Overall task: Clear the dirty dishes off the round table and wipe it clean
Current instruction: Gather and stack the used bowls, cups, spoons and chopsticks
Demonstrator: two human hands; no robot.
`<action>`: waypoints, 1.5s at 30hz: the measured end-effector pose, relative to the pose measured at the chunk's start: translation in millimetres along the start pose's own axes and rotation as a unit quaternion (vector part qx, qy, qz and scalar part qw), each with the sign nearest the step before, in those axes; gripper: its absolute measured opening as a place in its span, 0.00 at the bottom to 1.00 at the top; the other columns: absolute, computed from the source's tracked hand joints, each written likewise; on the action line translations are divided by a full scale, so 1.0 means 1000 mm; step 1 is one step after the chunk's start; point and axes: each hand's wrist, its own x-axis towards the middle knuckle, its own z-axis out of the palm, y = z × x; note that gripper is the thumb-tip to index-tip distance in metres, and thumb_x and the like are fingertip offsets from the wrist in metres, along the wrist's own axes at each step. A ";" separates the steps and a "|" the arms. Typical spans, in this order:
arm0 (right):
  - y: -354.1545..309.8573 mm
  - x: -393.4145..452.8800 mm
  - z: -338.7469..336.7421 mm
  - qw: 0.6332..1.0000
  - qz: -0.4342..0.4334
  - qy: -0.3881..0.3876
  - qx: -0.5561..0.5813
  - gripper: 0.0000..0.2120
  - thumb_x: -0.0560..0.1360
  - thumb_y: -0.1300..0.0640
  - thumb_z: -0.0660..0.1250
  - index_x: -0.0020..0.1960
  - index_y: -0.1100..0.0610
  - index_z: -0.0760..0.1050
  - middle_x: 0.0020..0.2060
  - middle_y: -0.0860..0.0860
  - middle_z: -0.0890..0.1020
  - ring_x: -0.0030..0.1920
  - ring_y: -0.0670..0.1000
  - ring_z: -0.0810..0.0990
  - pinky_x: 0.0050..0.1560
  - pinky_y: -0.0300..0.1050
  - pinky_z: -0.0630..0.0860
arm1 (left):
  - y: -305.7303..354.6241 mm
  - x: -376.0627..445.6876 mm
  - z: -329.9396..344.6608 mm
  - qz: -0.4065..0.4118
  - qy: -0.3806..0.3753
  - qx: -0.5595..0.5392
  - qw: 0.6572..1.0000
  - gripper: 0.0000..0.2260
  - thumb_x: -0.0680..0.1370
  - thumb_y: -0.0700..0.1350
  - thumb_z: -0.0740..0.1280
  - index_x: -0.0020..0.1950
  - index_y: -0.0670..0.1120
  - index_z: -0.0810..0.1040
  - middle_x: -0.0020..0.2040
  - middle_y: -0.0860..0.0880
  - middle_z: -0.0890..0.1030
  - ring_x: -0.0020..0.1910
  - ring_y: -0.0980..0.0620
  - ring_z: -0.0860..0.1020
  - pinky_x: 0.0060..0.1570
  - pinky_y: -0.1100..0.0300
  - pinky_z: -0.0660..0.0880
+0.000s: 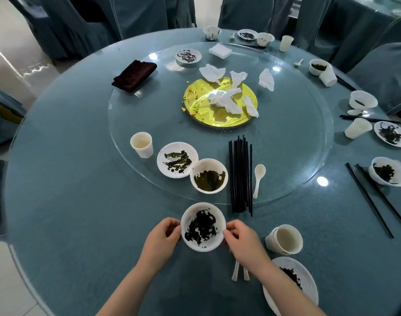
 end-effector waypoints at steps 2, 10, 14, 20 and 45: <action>-0.017 0.004 -0.011 0.999 -0.031 0.016 0.014 0.02 0.79 0.53 0.64 0.49 0.49 0.76 0.39 0.47 0.84 0.35 0.42 0.80 0.38 0.39 0.76 | 0.020 0.002 -0.006 0.030 0.016 -0.029 0.999 0.05 0.78 0.43 0.66 0.47 0.54 0.79 0.41 0.54 0.83 0.42 0.53 0.81 0.48 0.50 0.79; -0.061 0.062 -0.034 0.982 -0.118 0.146 -0.022 0.07 0.80 0.54 0.62 0.58 0.50 0.73 0.36 0.48 0.82 0.37 0.46 0.78 0.38 0.39 0.73 | 0.082 0.052 -0.006 0.133 0.057 -0.027 0.989 0.09 0.78 0.44 0.67 0.56 0.55 0.77 0.45 0.58 0.81 0.44 0.61 0.78 0.49 0.61 0.75; -0.061 0.079 -0.032 0.981 -0.120 0.144 -0.055 0.14 0.80 0.54 0.61 0.65 0.50 0.71 0.42 0.43 0.79 0.43 0.44 0.77 0.43 0.41 0.70 | 0.080 0.080 0.006 0.151 0.020 0.045 0.987 0.16 0.78 0.48 0.65 0.65 0.54 0.75 0.53 0.55 0.79 0.46 0.60 0.78 0.53 0.57 0.76; -0.046 0.085 -0.023 0.975 -0.127 0.116 -0.139 0.19 0.78 0.51 0.63 0.68 0.48 0.68 0.55 0.47 0.73 0.57 0.48 0.71 0.57 0.47 0.72 | 0.062 0.088 0.016 0.131 0.011 0.125 0.984 0.26 0.76 0.44 0.67 0.74 0.53 0.66 0.67 0.49 0.66 0.64 0.49 0.71 0.67 0.56 0.67; 0.034 -0.015 -0.107 0.946 0.040 0.021 -0.320 0.37 0.75 0.47 0.68 0.77 0.51 0.51 0.75 0.51 0.59 0.72 0.53 0.62 0.68 0.48 0.66 | -0.006 0.065 0.015 0.101 0.036 0.435 0.894 0.36 0.78 0.49 0.59 0.80 0.46 0.44 0.80 0.46 0.41 0.79 0.49 0.41 0.77 0.53 0.46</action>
